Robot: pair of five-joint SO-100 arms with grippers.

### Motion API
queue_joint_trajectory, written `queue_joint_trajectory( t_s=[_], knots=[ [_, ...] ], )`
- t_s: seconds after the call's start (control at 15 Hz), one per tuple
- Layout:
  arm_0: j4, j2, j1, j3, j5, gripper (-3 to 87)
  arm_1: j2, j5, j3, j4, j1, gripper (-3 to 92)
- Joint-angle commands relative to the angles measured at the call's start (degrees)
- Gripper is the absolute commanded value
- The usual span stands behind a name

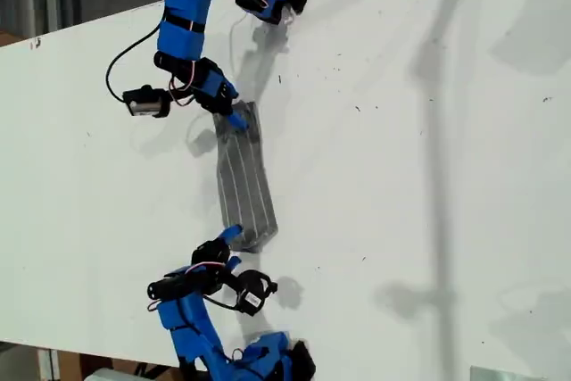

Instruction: Grasp corners of a square towel and fold twice.

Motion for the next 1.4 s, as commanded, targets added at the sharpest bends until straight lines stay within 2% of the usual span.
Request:
queue_joint_trajectory(
  t_s=[0.0, 0.33, 0.4, 0.53, 0.6, 0.87, 1.07, 1.2, 1.33],
  knots=[
    [0.44, 7.82, -2.29, 3.78, 0.18, 27.4, -1.23, -2.64, -2.2, -1.14, 3.6, 35.5],
    [0.18, 15.47, -4.57, 10.02, 0.62, 25.0, -21.27, -4.75, -6.94, -6.94, 6.68, 34.6],
    [-0.09, 16.26, -4.39, 11.87, 0.09, 24.7, -25.58, -4.83, -8.53, -6.94, 5.8, 29.9],
    [-1.93, 21.53, -3.6, 19.69, -1.67, 24.7, -28.21, -3.69, -5.98, -7.38, 6.15, 4.2],
    [-3.87, 26.63, -2.9, 25.31, -2.99, 24.6, -26.19, -3.08, -1.85, -8.79, 7.65, -0.1],
    [-11.6, 57.48, 5.36, 49.22, -13.1, 24.4, -1.05, 1.23, 19.95, -10.81, 13.27, -0.1],
    [-12.39, 70.31, 10.11, 61.08, -19.42, 24.1, 22.41, 7.47, 27.07, -3.25, 11.34, -0.1],
    [-11.6, 80.24, 12.13, 67.41, -22.5, 24.0, 34.89, 11.69, 24.79, 4.04, 7.73, -0.1],
    [-11.07, 89.82, 14.85, 71.1, -24.61, 24.0, 38.85, 12.66, 18.46, 8.26, 5.01, -0.1]
  ],
)
